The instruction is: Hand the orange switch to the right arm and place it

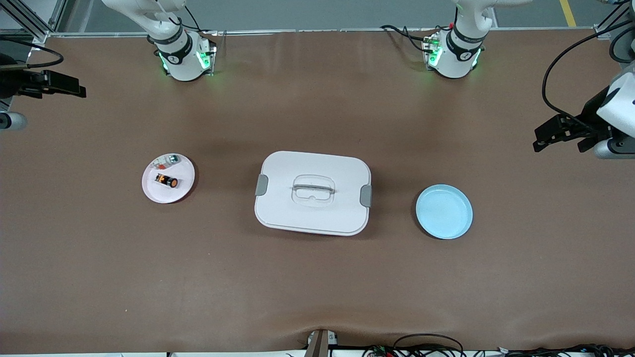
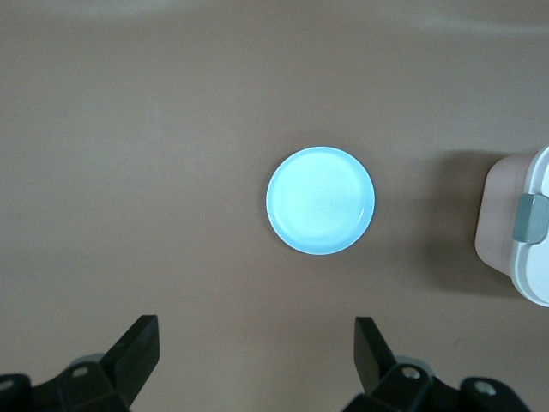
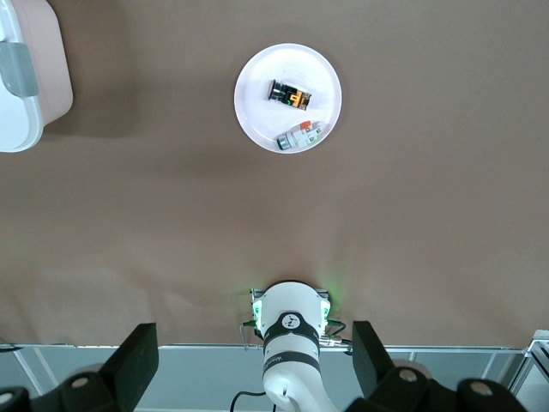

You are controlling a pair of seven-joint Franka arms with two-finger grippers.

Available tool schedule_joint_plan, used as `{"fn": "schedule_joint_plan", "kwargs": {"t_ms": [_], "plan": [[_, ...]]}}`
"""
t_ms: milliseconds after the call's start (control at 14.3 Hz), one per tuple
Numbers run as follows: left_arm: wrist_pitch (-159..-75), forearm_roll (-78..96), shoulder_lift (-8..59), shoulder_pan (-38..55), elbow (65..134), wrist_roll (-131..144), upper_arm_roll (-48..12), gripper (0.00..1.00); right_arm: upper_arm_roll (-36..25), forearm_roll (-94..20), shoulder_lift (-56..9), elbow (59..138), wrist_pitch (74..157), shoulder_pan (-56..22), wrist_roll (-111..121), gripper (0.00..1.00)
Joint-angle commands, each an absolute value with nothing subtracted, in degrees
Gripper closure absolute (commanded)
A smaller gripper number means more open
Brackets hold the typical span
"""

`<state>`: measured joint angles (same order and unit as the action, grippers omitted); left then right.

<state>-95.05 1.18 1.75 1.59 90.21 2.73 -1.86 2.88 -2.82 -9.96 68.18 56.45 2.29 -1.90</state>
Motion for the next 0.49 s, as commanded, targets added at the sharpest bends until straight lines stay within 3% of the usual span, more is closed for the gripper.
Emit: {"fn": "schedule_joint_plan", "kwargs": {"t_ms": [0, 420], "plan": [[-94.04, 0.00, 1.58, 1.85, 89.65, 2.90, -1.85, 0.00, 3.52, -2.81, -9.49, 68.12, 56.25, 2.46, -2.90, 0.00], [-94.04, 0.00, 1.58, 1.76, 89.65, 2.90, -1.85, 0.00, 2.99, -3.34, -9.23, 69.95, 57.13, 3.34, -2.99, 0.00]]}}
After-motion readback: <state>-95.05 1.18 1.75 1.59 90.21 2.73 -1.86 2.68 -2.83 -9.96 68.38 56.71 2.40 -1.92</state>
